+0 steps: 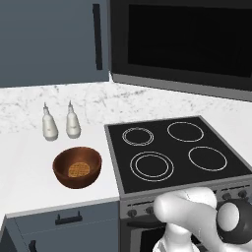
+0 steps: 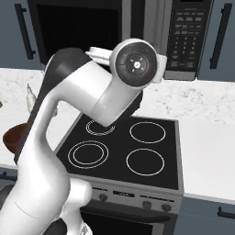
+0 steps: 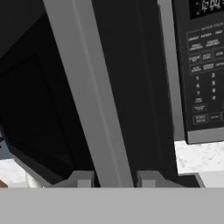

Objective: Open the microwave, place the bowl with waffle inside the microwave, then close the microwave door and turn it on.

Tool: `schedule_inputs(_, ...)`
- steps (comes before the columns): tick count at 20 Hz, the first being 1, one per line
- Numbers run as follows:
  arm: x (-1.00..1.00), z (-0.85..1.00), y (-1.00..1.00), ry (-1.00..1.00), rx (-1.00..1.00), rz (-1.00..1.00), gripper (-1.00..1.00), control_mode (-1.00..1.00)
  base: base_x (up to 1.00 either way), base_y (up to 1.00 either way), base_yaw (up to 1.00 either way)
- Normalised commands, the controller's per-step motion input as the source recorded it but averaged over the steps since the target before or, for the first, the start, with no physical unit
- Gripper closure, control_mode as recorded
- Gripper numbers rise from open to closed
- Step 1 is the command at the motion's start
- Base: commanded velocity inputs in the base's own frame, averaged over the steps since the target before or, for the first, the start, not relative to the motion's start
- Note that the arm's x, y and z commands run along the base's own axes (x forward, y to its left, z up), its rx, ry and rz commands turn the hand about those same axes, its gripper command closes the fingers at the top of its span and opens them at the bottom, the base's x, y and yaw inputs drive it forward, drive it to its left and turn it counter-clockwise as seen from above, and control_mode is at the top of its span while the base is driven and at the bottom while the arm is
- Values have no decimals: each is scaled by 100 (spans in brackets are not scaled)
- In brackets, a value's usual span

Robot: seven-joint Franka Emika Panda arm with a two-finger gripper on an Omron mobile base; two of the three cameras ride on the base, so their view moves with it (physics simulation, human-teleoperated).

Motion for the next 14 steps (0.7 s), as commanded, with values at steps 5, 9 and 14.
schedule_inputs(5,-100,0,40,0,0,3,100,-100,0,0,0)
schedule_inputs(9,-79,0,3,0,0,0,-100,-100,0,0,0)
schedule_inputs(14,-73,1,-12,-3,0,0,-100,-100,0,0,0)
